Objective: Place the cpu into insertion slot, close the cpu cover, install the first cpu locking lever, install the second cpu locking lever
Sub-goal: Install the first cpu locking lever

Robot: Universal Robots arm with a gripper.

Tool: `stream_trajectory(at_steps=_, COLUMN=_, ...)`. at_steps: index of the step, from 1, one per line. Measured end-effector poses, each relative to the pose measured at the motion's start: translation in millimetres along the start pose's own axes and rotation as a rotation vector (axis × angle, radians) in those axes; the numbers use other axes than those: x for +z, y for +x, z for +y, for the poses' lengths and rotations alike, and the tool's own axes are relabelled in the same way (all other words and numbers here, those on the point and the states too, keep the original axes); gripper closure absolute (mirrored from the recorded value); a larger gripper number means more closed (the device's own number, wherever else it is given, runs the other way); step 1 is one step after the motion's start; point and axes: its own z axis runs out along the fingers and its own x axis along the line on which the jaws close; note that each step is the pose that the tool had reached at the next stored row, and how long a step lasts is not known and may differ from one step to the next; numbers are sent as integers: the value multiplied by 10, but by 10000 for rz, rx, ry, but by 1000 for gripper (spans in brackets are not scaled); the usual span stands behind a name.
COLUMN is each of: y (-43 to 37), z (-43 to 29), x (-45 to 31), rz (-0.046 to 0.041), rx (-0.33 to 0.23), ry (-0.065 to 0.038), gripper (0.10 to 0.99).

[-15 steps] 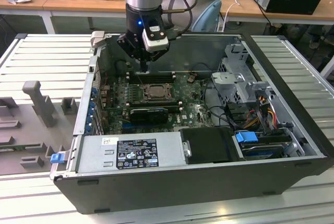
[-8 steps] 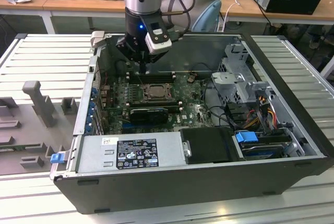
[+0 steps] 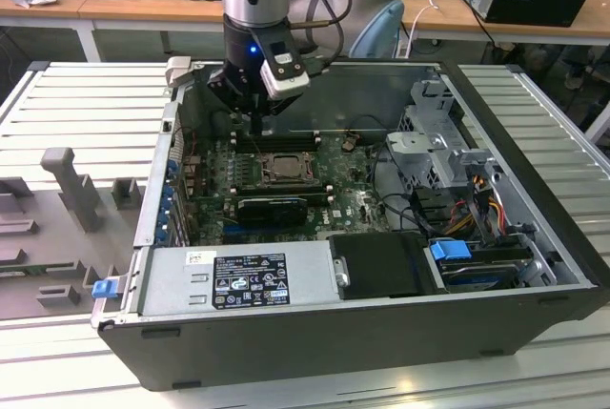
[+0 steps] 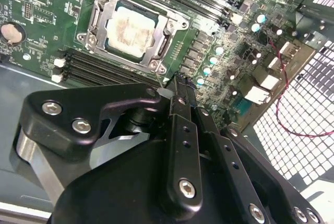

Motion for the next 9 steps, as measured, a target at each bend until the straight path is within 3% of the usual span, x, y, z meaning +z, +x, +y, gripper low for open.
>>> stream_trajectory(at_steps=9, y=87, z=-10, x=4, rz=0, rx=1, ry=0, gripper=980)
